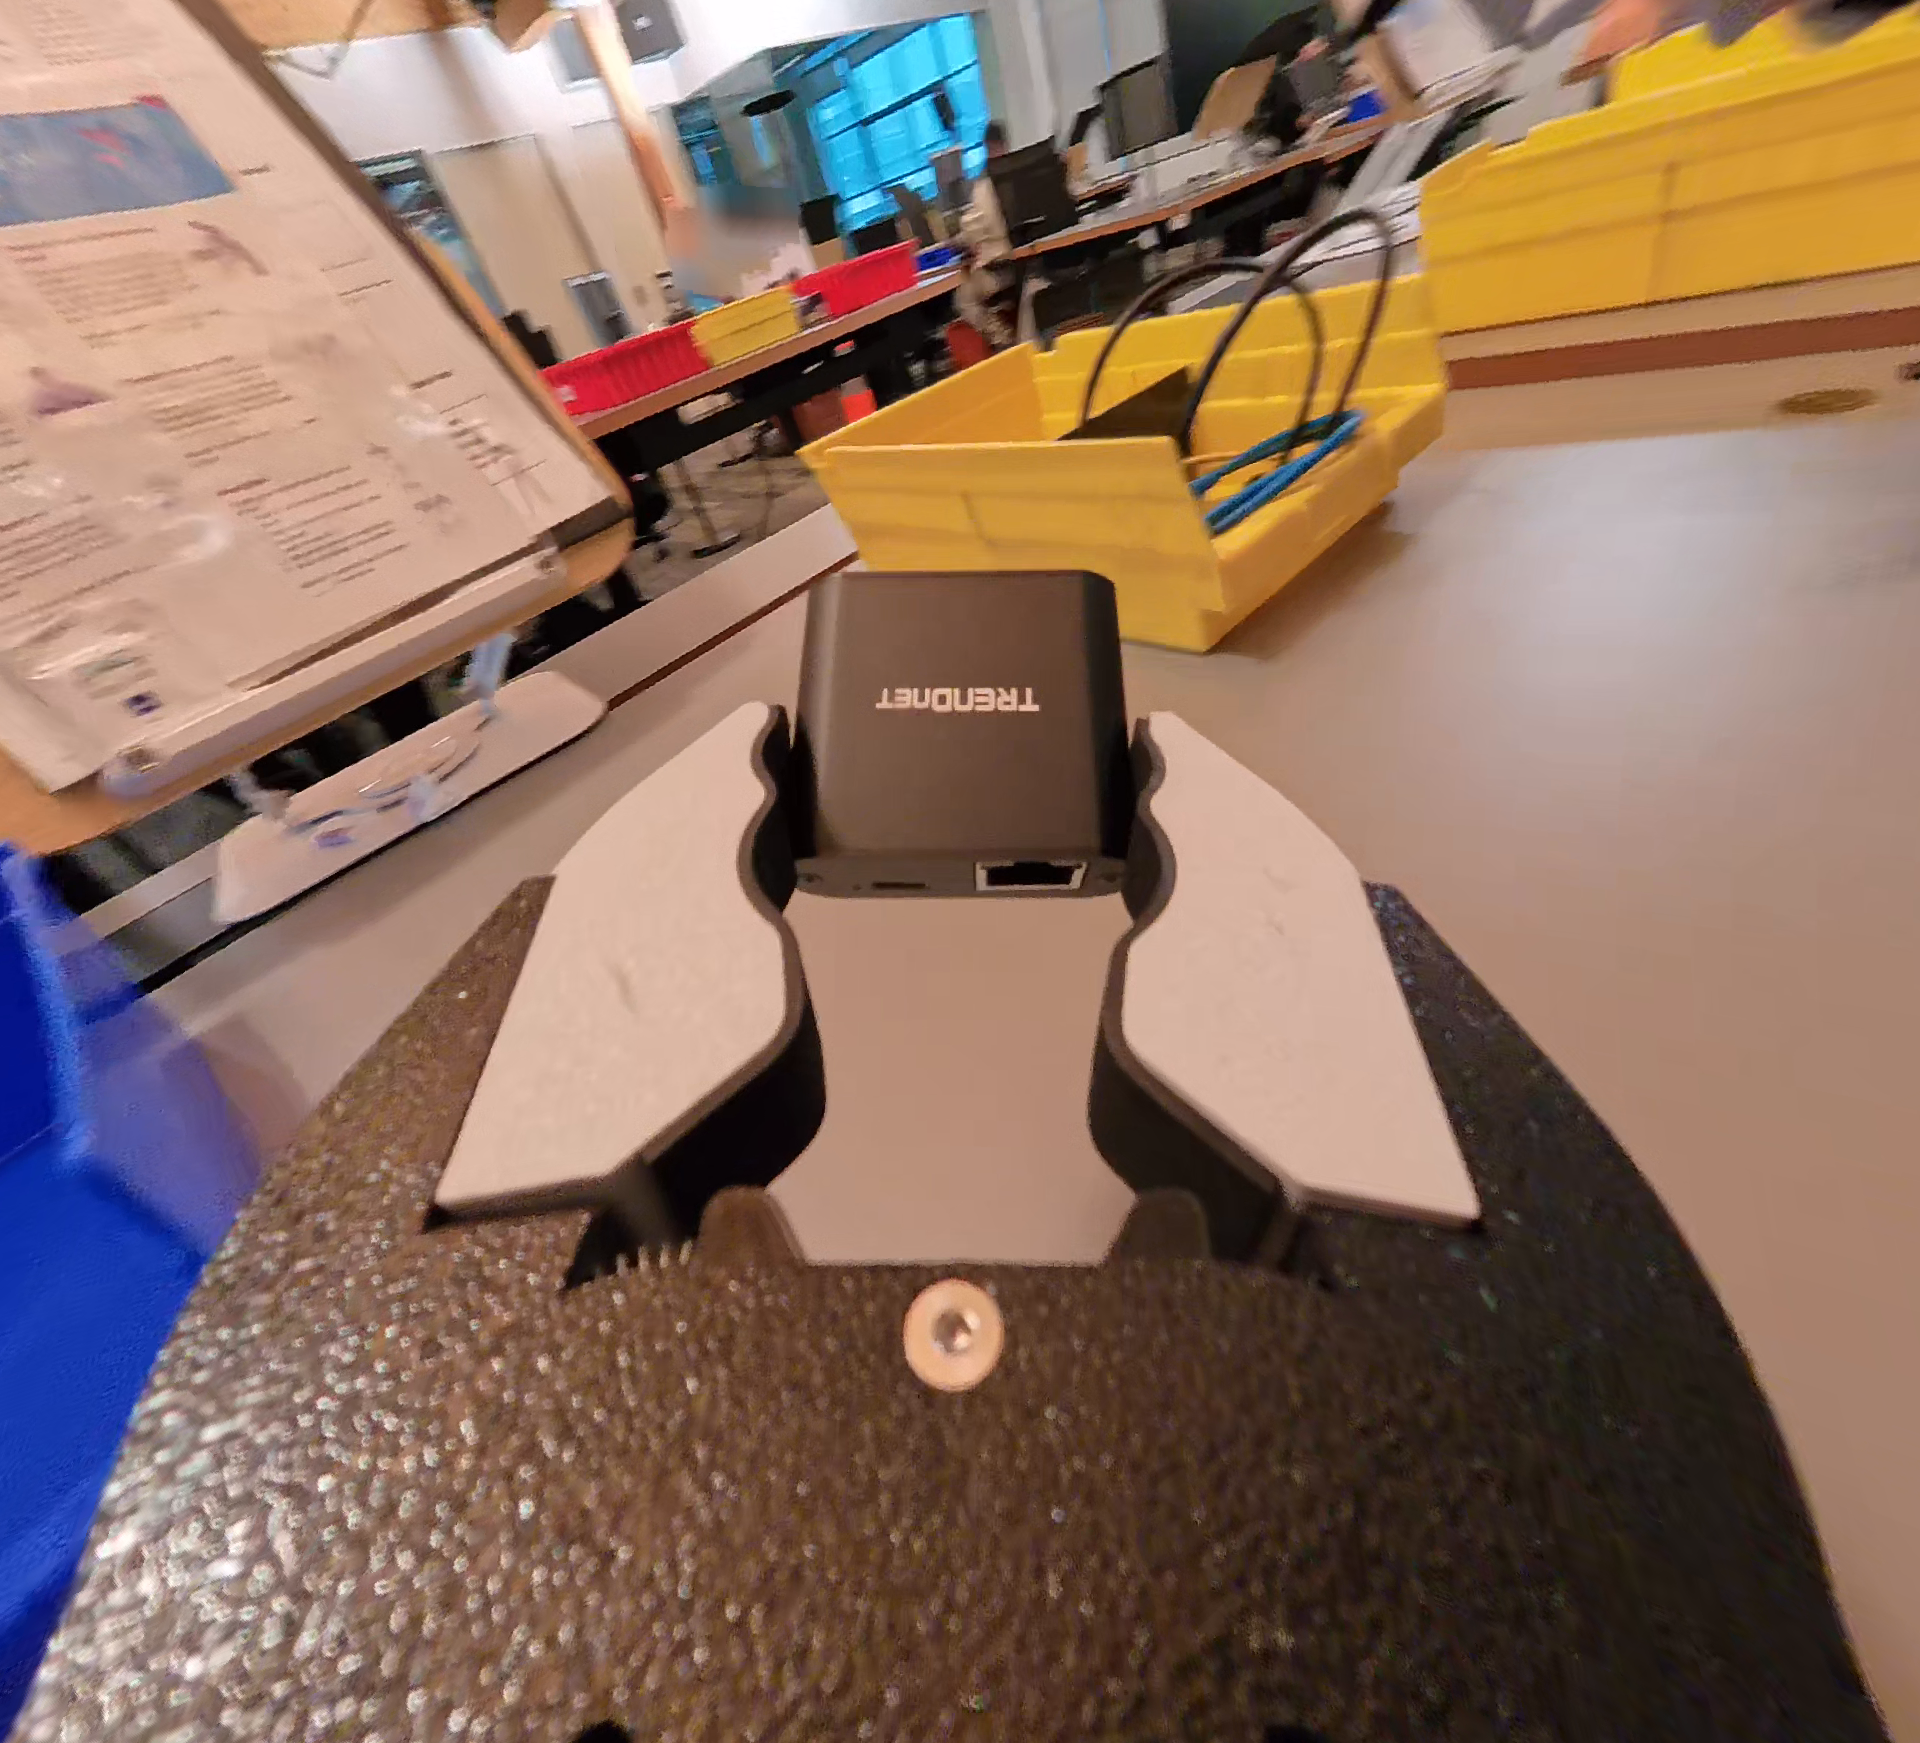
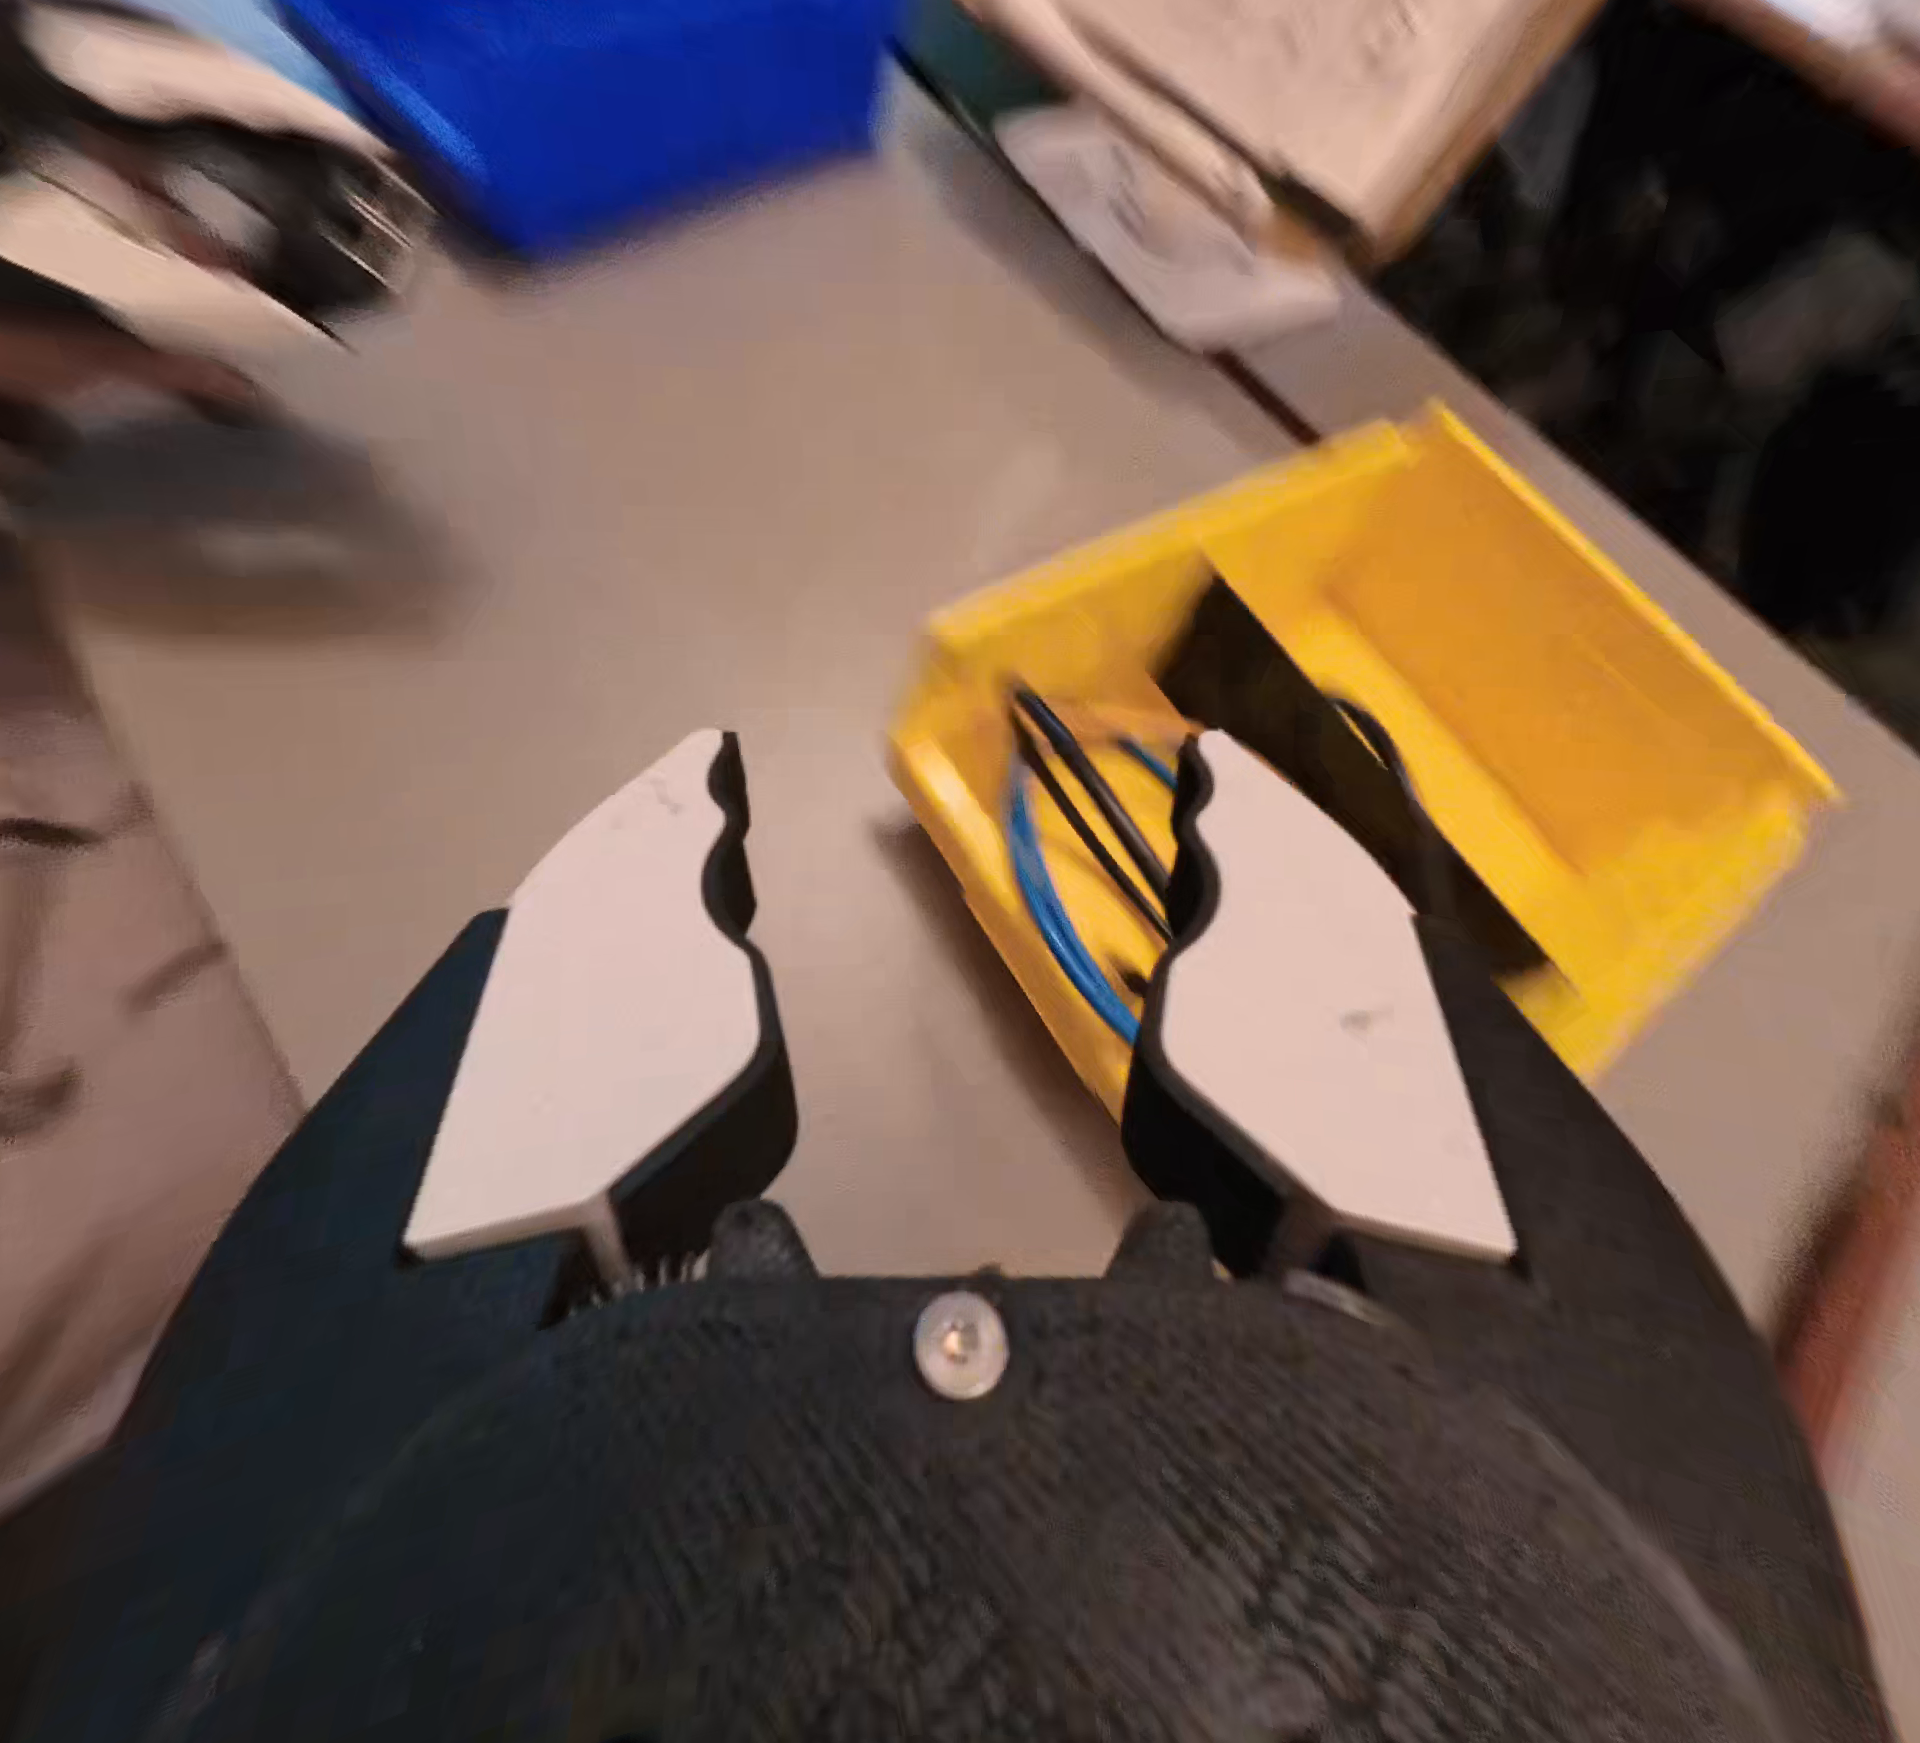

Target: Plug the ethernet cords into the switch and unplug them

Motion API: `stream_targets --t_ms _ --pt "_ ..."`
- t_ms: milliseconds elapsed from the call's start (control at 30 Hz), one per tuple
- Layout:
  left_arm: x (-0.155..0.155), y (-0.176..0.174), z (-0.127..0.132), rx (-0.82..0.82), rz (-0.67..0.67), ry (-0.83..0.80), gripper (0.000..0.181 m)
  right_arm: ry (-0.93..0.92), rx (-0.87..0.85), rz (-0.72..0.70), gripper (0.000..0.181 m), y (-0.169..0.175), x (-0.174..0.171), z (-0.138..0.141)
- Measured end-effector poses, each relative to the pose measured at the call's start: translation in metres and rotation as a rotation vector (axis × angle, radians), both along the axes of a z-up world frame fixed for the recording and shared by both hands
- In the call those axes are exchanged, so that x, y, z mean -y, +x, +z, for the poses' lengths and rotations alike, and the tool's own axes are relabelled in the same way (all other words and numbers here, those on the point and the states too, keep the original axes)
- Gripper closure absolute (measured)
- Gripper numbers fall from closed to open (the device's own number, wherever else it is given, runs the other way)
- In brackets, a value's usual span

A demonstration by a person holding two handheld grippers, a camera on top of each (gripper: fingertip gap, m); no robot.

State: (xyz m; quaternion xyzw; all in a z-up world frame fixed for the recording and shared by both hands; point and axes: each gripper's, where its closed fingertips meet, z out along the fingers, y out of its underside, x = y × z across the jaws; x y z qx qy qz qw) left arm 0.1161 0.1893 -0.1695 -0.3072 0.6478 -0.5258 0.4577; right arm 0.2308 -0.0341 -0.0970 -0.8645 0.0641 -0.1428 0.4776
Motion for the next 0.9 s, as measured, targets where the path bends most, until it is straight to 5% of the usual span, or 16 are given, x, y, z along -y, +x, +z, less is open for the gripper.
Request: stream_targets --t_ms 33,233,400,900 --pt "0.005 -0.002 0.001 -0.005 -0.044 -0.012 0.121 0.068 0.02 0.082 0.098 -0.02 -0.024 0.005" --pt "0.036 -0.029 0.007 -0.081 -0.382 -0.089 0.121 0.216 0.083 0.555 0.092 -0.127 -0.143 -0.034" --pt "0.042 -0.051 0.013 -0.109 -0.501 -0.001 0.12 0.299 0.02 0.806 0.113 -0.171 -0.181 -0.043" --pt "0.035 -0.053 0.011 -0.129 -0.484 0.038 0.12 0.265 0.084 0.808 0.123 -0.177 -0.198 -0.048"
